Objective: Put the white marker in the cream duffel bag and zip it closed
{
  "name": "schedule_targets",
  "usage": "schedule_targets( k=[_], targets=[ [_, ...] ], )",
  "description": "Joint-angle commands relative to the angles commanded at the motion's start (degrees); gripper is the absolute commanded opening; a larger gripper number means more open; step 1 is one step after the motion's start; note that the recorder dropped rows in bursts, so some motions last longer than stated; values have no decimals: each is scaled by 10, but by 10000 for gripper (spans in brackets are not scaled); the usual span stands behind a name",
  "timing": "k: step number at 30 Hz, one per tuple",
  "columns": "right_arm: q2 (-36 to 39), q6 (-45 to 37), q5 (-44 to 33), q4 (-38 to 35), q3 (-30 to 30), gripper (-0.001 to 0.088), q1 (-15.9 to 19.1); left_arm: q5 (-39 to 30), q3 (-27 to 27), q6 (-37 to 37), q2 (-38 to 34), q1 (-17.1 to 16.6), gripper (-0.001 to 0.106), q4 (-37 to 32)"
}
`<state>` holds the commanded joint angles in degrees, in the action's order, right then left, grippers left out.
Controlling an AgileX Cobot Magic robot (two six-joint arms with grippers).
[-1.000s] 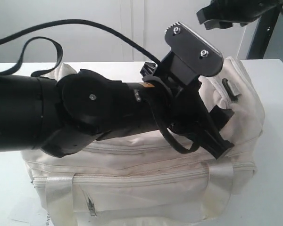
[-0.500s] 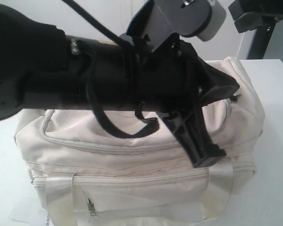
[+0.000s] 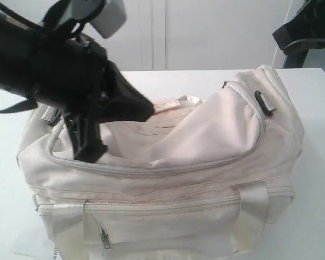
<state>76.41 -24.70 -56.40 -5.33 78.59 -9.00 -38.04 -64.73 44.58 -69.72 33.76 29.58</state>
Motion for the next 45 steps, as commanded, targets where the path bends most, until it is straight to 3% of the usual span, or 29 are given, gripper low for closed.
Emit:
schedule_targets(
  k=[4,10,14,18,22,29,45],
  targets=[
    [2,73,5,87,0,0,18,-21,0,-96,24,-61,3,-43],
    [2,105,3,90,0,0,80,-108,0,-225,36,-139,3,-188],
    [-9,128,5,87,-3,0,104,-148,0,-323,48,-169,3,-286],
    [-52,129,23,84,-31,0,108,-156,0,-373,79,-171,3,-349],
    [-109,134,59,86,-81,0,108,-175,3,-386,105,-171,3,-352],
    [-236,149,150,62,-177,0,108,-131,53,-399,171,-171,3,-348],
    [-467,149,361,39,-403,0,108,122,269,-453,375,-171,3,-346]
  ],
)
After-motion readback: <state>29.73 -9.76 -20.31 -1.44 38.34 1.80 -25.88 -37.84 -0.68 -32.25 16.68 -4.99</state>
